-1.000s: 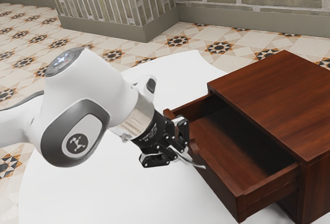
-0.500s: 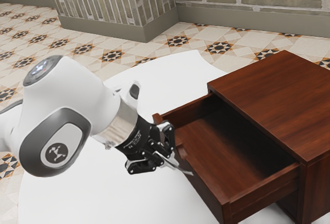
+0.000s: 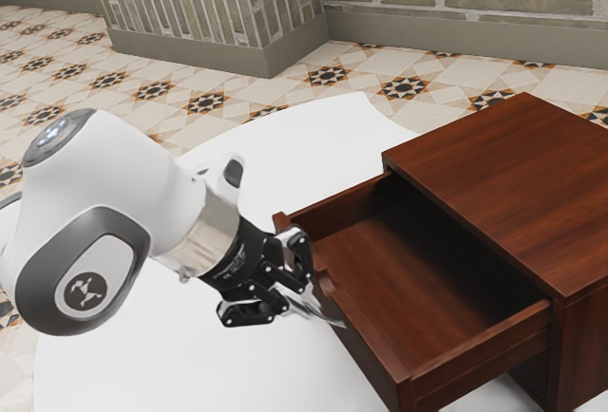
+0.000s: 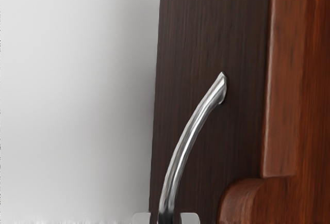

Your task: Pull the drawer handle with one arm to open the drawer

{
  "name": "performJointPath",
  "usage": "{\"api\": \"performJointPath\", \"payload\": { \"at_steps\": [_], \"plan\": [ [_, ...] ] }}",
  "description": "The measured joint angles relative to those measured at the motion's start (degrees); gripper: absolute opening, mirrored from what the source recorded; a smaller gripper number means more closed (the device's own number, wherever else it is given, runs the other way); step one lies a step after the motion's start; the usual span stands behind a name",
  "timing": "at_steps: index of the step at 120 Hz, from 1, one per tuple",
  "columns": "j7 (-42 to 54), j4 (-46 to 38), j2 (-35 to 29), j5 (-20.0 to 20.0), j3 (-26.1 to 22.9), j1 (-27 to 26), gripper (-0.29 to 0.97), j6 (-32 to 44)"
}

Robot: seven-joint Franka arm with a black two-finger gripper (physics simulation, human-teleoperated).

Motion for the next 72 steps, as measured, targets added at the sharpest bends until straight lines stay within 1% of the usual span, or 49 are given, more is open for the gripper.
{"api": "performJointPath", "payload": {
  "at_steps": [8, 31, 44, 50, 61, 72],
  "plan": [
    [0.04, -0.40, -1.00, -0.05, 0.15, 0.01, -0.01, 0.02],
    [0.11, -1.83, -4.92, -0.11, 0.31, -0.60, 0.16, -0.52],
    [0.10, -0.87, -7.05, -0.11, 0.34, -1.45, 0.35, -3.68],
    [0.07, 1.41, -6.66, -0.04, 0.30, -1.41, 0.41, -6.28],
    [0.03, 8.42, -3.19, 0.28, 0.28, -1.19, 0.49, -12.61],
    [0.01, 10.78, -1.31, 0.51, 0.32, -1.12, 0.55, -17.12]
  ]
}}
